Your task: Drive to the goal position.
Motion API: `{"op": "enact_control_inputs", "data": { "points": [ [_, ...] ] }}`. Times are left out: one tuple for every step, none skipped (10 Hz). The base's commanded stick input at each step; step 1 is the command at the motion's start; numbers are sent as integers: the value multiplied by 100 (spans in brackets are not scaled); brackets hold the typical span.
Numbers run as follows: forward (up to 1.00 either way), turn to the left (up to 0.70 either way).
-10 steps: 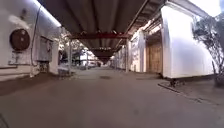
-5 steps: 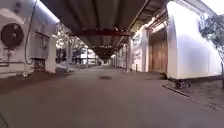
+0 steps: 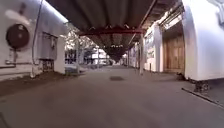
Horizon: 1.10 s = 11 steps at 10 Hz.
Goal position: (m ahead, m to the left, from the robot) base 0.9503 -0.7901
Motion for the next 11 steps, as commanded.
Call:
{"op": "enact_control_inputs", "data": {
  "points": [
    [70,0],
    [70,0],
    [70,0],
    [70,0],
    [70,0],
    [70,0],
    [70,0],
    [70,0],
    [70,0],
    [70,0],
    [70,0]
  ]
}}
